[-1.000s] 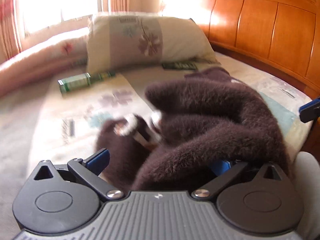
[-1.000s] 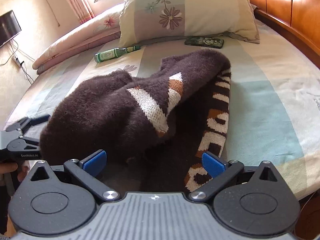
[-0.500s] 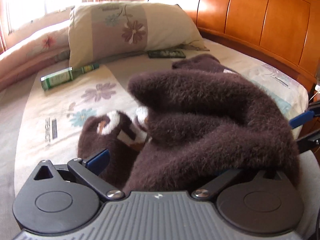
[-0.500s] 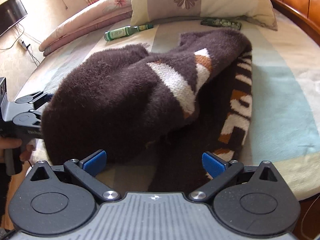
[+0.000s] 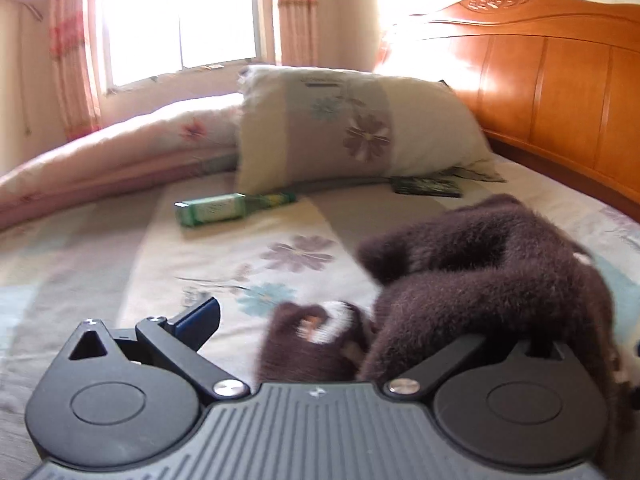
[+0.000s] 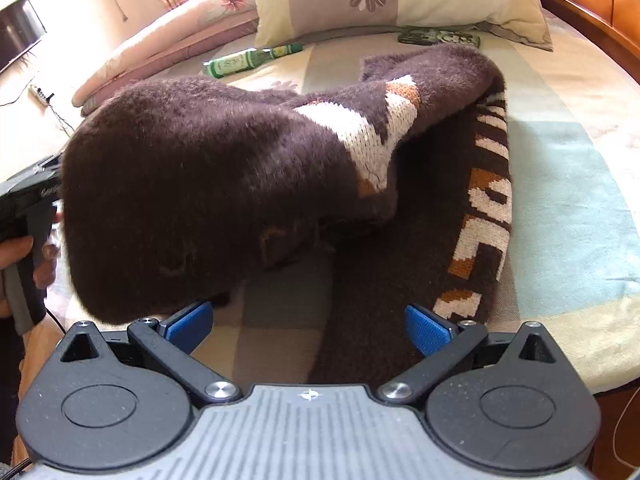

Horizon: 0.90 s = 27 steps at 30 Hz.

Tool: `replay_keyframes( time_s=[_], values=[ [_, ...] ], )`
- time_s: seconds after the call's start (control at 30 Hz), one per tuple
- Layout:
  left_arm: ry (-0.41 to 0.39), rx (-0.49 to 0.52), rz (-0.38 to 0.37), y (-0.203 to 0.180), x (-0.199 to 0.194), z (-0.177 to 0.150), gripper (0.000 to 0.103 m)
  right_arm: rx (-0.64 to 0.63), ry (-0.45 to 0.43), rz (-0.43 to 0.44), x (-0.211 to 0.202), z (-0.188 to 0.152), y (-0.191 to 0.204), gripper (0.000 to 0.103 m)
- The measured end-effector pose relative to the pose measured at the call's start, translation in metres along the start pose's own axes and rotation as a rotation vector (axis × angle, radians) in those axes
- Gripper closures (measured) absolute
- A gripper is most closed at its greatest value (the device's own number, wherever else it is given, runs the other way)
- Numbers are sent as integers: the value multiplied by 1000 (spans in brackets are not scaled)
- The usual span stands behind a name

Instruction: Fold clothes

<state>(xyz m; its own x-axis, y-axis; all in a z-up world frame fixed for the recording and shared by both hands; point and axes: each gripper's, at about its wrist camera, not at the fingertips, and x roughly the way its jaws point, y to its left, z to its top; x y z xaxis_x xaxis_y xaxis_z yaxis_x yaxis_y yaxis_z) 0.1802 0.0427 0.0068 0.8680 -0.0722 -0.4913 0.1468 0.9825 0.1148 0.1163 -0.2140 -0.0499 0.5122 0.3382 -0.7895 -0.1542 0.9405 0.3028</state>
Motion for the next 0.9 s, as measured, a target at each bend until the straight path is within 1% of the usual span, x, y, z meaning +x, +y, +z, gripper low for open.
replay_keyframes(
  time_s=[0.1, 0.3, 0.47, 0.6, 0.7, 0.77, 0.87, 0.9],
  values=[
    [-5, 3, 100, 21, 1, 6, 1, -2, 1, -22, 2, 2, -1, 0],
    [-29, -72, 251, 75, 0, 23, 1, 13, 12, -36, 5, 4, -8, 0],
    [9, -115, 326, 117, 13, 27, 1, 24, 17, -42, 8, 6, -13, 0],
    [33, -127, 385, 137, 22, 19, 1, 30, 25, -50, 13, 6, -15, 0],
    [38, -161, 422, 152, 26, 19, 1, 30, 30, -63, 16, 6, -17, 0],
    [34, -174, 453, 164, 27, 22, 1, 33, 31, -67, 18, 7, -20, 0],
    [28, -168, 512, 180, 34, 33, 1, 40, 35, -72, 22, 7, -23, 0],
    [34, -170, 519, 186, 38, 37, 1, 42, 37, -73, 24, 7, -24, 0]
  ],
)
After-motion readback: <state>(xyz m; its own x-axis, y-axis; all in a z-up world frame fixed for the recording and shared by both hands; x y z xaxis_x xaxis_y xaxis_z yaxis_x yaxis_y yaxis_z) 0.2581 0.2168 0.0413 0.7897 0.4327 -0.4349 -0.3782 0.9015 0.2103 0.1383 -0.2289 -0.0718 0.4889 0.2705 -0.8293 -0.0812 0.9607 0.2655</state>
